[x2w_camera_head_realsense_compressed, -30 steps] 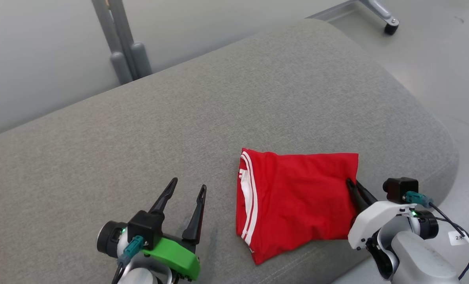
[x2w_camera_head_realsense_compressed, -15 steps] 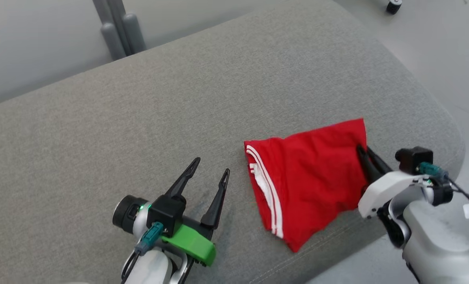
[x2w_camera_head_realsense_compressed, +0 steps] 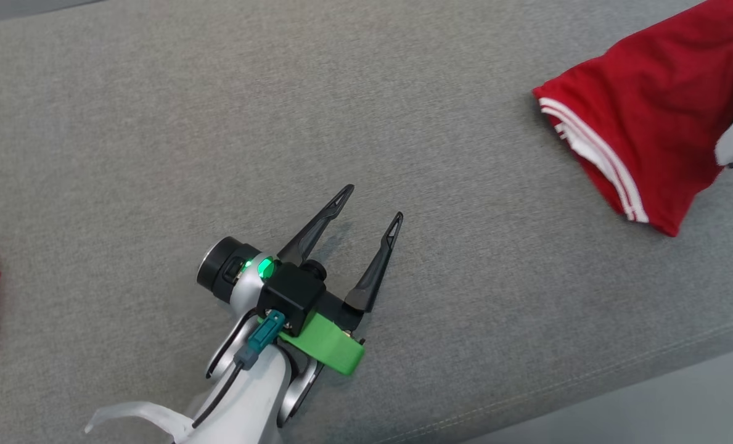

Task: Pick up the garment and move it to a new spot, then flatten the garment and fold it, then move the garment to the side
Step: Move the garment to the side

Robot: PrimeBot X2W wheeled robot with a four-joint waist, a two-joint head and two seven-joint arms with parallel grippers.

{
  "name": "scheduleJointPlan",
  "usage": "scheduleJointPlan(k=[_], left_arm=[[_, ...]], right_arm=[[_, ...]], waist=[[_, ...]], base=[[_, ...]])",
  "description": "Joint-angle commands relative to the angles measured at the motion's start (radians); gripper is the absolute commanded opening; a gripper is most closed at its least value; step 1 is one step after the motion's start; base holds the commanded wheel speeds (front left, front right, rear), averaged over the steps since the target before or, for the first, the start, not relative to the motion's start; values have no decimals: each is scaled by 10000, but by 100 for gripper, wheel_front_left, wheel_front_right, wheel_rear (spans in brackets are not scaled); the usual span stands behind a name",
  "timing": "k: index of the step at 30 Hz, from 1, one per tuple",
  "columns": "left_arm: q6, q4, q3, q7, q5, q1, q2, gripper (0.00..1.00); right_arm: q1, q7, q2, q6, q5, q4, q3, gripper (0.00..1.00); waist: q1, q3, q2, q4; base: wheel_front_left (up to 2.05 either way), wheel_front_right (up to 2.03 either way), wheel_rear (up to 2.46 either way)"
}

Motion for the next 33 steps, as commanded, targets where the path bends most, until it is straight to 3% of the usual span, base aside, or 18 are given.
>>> scheduleJointPlan(k=[1,12,25,26,28,33], left_arm=[[20,-43,-65,6,4,-234,73,100],[20,-348,-687,6,16,-722,194,100],[20,-620,-812,7,75,-609,251,100],[20,-620,-814,7,72,-615,249,100],[20,-599,-841,7,69,-659,243,100],[20,-482,-758,7,-2,-670,183,100]], right_arm=[[-372,-26,-314,-16,-242,292,-331,0],[-747,-26,-2086,-16,-2005,2225,-3353,0],[-219,-26,-2320,-16,-4291,2375,-6163,0],[-265,-23,-2364,-18,-4445,2448,-6353,9],[-320,89,-2490,-18,-4790,2589,-6732,100],[-336,18,-2276,-16,-5765,2429,-7359,100]], waist=[[-1,1368,-1,1434],[-1,1718,-1,2213],[-1,1708,-1,2400],[-1,1717,-1,2405],[-1,1719,-1,2426],[-1,1493,-1,2477]], base=[[0,0,0],[0,0,0],[0,0,0],[0,0,0],[0,0,0],[0,0,0]])
